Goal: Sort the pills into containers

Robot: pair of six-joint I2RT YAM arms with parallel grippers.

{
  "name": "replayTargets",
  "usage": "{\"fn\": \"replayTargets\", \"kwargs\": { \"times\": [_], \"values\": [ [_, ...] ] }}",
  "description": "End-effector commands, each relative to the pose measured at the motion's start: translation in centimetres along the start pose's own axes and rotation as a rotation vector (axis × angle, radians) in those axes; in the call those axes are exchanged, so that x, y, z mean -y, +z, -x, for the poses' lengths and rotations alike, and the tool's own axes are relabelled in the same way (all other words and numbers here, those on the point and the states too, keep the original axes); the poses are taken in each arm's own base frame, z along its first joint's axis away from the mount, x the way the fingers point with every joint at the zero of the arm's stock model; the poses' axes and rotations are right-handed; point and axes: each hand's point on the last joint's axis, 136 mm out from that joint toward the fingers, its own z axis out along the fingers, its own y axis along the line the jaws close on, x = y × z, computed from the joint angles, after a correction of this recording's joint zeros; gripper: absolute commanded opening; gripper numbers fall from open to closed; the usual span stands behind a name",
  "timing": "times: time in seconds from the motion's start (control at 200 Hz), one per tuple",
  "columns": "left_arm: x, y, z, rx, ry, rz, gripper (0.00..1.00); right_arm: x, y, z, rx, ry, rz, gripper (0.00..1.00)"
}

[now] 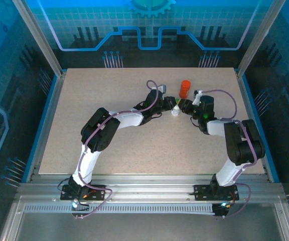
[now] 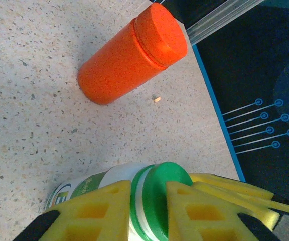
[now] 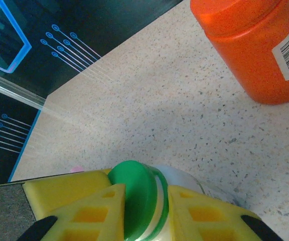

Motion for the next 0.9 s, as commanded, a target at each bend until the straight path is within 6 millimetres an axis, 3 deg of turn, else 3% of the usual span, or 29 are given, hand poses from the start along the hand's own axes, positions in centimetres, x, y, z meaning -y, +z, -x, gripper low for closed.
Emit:
{"fn": "replayTargets", "kwargs": {
  "times": [0.0, 0.3, 0.515, 0.545, 0.58, 0.72, 0.896],
  "values": [
    [-9.9, 0.0, -9.6, -0.259, -0.041, 0.266, 0.23, 5.7, -0.3, -8.4, -0.223, 0.095, -0.205, 0.25],
    [-5.6, 0.1, -4.6, -0.194, -0.009, 0.203, 0.26, 2.3, -0.7, -1.2, -0.12, 0.092, -0.117, 0.28],
    [-3.5, -0.4, -0.9, -0.145, 0.005, 0.174, 0.32, 0.3, -1.2, 2.8, -0.068, 0.047, -0.075, 0.34],
    [-3.1, -0.5, -0.2, -0.136, 0.01, 0.169, 0.33, 0.3, -1.2, 2.7, -0.078, 0.046, -0.074, 0.34],
    [-2.7, -0.7, 0.4, -0.128, 0.015, 0.164, 0.34, -0.6, -1.1, 4.2, -0.063, 0.032, -0.051, 0.35],
    [-0.2, -1.5, 3.6, -0.086, 0.048, 0.132, 0.4, -1.6, -1.6, 5.8, -0.061, 0.023, -0.037, 0.36],
    [3.3, -3.4, 6.2, -0.037, 0.085, 0.071, 0.45, -3.7, -3.8, 7.6, -0.025, -0.037, -0.037, 0.37]
  ]
}}
